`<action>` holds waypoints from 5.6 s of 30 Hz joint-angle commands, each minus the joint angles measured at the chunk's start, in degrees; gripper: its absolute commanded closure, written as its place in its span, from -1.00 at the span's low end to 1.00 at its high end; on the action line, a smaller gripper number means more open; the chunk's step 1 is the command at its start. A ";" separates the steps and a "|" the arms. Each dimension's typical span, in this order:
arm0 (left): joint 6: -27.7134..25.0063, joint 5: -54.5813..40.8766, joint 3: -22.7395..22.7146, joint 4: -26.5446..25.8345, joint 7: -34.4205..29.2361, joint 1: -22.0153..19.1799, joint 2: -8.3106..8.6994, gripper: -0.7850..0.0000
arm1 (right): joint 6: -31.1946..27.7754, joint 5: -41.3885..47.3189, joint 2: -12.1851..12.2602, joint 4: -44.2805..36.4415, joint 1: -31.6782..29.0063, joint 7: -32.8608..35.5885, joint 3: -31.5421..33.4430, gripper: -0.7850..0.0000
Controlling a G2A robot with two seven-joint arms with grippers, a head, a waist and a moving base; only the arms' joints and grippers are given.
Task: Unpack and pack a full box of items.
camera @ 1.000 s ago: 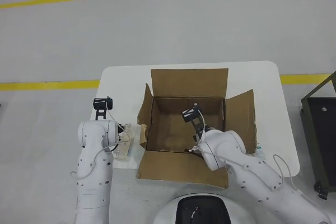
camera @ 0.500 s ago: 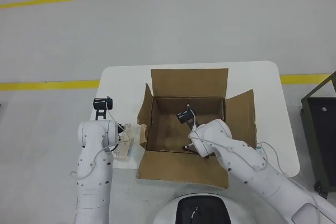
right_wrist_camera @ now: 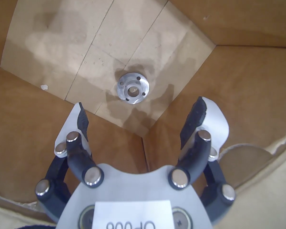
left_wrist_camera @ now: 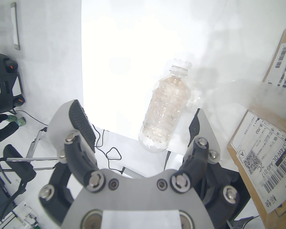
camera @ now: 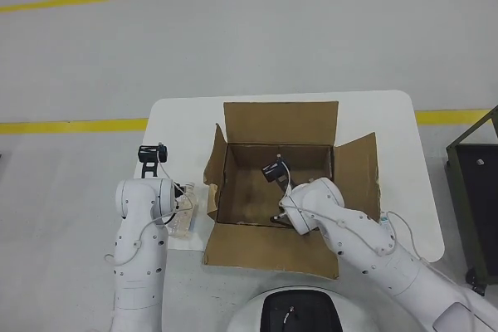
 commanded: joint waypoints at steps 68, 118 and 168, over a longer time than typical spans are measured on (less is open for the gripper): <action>0.00 0.00 0.00 0.00 0.00 0.00 0.00 -1.00 | -2.89 -2.80 -7.34 17.45 1.42 -0.91 1.50 0.07; 0.00 0.00 0.00 0.00 0.00 0.00 0.00 -1.00 | -11.82 -2.89 -4.62 -30.83 -20.63 -5.73 25.02 1.00; 0.00 0.00 0.00 0.00 0.00 0.00 0.00 -1.00 | -20.58 -8.45 -0.76 -39.42 -39.05 -6.59 55.81 1.00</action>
